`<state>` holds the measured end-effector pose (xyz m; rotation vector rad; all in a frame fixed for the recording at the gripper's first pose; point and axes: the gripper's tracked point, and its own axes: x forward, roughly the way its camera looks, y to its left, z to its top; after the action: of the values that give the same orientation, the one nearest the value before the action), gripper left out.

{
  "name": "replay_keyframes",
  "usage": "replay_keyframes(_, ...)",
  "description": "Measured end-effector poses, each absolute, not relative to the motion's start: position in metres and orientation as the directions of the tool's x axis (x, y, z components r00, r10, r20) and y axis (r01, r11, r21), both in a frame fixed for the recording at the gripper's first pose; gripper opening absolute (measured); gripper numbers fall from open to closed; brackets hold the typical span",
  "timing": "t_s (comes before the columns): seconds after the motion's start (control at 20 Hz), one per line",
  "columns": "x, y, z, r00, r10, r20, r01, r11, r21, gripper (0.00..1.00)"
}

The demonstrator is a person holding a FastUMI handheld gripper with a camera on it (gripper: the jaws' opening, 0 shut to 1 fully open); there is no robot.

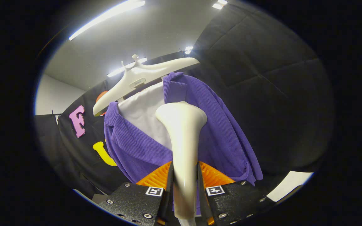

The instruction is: Iron the clothes twice with a garment steamer, once on the left side and once on the right side.

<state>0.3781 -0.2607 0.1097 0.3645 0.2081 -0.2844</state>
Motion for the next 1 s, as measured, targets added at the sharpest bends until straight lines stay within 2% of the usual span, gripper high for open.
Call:
replay_keyframes(0.65,0.335,-0.29,-0.005,0.853,-0.24,-0.463,0.402,0.868,0.292,0.35)
replay_keyframes(1.0,0.306,-0.294,-0.044,0.81,-0.244,-0.533,0.431,0.864,0.26,0.35)
